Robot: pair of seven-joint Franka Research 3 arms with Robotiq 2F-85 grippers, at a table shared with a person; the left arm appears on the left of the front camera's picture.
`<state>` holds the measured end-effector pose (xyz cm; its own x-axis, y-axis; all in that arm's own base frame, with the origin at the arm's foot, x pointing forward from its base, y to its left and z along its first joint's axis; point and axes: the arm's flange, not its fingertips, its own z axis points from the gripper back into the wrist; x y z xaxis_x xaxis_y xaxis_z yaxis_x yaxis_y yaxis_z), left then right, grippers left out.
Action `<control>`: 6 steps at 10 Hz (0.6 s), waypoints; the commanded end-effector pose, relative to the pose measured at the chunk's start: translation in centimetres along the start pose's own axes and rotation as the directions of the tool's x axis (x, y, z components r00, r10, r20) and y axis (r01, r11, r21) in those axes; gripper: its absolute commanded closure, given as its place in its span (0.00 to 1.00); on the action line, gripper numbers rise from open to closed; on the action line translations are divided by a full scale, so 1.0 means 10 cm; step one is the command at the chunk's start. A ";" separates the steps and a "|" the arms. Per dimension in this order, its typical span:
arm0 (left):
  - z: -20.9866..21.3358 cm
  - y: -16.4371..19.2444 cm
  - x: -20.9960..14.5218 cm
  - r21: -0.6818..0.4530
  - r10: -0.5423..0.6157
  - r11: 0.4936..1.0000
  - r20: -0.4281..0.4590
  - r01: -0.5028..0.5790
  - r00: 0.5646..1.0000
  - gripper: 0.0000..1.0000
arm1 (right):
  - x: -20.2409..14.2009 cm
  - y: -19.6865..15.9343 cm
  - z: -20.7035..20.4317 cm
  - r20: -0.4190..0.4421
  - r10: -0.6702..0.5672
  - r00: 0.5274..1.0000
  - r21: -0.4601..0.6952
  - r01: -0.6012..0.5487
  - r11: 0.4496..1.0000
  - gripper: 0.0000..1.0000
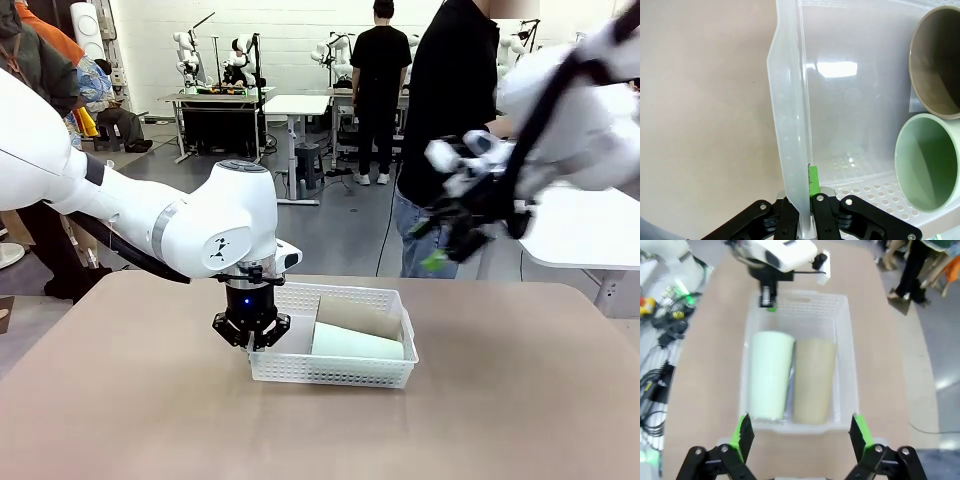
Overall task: Clean and organize the cups into the basket.
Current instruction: Pick up the Reusable plastic cup from the right side of the table and stack it inside the Organizing basket in the center of the table.
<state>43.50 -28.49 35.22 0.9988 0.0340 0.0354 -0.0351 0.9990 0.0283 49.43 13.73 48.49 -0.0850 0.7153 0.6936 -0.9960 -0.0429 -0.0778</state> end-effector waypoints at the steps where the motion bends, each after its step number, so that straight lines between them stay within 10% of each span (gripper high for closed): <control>1: -0.02 0.00 -0.01 0.004 -0.001 1.000 -0.001 0.001 1.000 1.00 | -0.99 0.43 0.61 0.194 -0.072 0.978 0.032 0.067 0.997 0.00; 3: -0.02 0.00 -0.01 0.004 -0.001 1.000 -0.001 0.001 1.000 1.00 | -1.68 0.87 1.16 0.420 -0.095 0.902 0.027 0.093 0.995 0.00; 6: -0.02 0.00 -0.01 0.004 -0.001 1.000 -0.001 0.001 1.000 1.00 | -2.24 0.97 1.40 0.473 -0.026 0.881 0.018 0.020 1.000 0.00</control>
<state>43.48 -28.50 35.22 0.9988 0.0335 0.0353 -0.0345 0.9990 0.0285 39.00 -12.73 42.87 -0.0194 0.2824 0.9591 -0.9994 0.0230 -0.0270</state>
